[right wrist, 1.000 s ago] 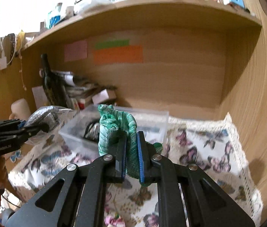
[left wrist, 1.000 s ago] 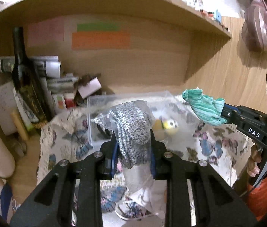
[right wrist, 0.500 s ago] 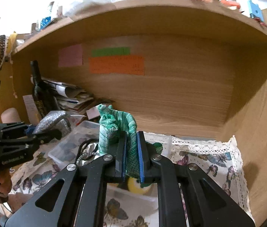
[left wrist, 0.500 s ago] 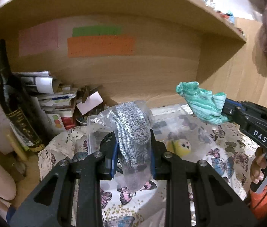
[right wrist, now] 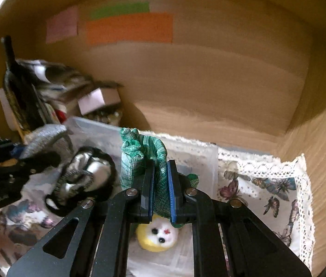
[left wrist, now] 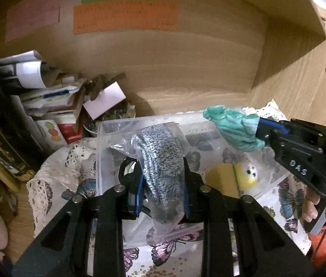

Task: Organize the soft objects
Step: 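Carry the grey knit item into the box with the left tool while the right tool drops the glove in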

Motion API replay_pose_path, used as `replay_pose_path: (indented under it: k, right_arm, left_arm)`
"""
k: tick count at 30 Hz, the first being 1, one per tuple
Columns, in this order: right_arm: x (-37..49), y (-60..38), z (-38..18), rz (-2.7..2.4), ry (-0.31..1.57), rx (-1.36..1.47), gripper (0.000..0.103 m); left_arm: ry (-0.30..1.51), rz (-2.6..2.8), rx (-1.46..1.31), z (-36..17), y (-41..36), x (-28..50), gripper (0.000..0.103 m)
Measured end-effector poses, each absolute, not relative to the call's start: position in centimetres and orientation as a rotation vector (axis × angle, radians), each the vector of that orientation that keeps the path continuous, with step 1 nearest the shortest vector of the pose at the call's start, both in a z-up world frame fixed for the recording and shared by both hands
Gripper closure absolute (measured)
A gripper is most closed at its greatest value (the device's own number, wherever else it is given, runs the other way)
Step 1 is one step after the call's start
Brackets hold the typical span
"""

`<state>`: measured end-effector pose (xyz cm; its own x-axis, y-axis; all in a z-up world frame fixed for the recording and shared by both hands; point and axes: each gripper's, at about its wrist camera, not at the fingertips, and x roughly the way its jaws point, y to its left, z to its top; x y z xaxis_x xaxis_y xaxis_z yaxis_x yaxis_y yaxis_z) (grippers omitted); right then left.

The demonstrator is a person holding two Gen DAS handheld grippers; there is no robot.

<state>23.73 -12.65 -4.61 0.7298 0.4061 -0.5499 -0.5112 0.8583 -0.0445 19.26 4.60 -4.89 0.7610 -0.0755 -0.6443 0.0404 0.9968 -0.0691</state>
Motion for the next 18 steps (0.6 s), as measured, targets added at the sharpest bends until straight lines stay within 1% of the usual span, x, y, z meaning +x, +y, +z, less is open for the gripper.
replay_pose_path:
  k: [8, 11, 13, 16, 17, 18]
  right_arm:
    - [25.5, -12.1, -6.7, 0.506, 0.644, -0.218, 0.094]
    - [25.7, -12.0, -7.0, 0.514, 0.660, -0.219, 0.091]
    - [25.8, -11.9, -7.0, 0.515, 0.668, -0.216, 0.091]
    - [25.6, -11.9, -6.9, 0.510, 0.662, -0.224, 0.088]
    - [25.4, -11.9, -6.7, 0.512, 0.657, -0.224, 0.088]
    - [25.3, -11.9, -6.6, 0.512, 0.653, -0.221, 0.087]
  left_arm:
    - [0.751, -0.059, -0.043, -6.5, 4.4, 20.7, 0.076]
    - [0.766, -0.064, -0.035, -6.9, 4.2, 20.8, 0.076]
    - [0.768, -0.063, -0.027, -7.0, 4.0, 20.7, 0.076]
    - [0.768, -0.063, -0.016, -6.9, 3.7, 20.6, 0.075]
    - [0.768, -0.064, -0.014, -6.8, 3.7, 20.5, 0.073]
    - [0.767, -0.063, -0.014, -6.6, 3.6, 20.3, 0.070]
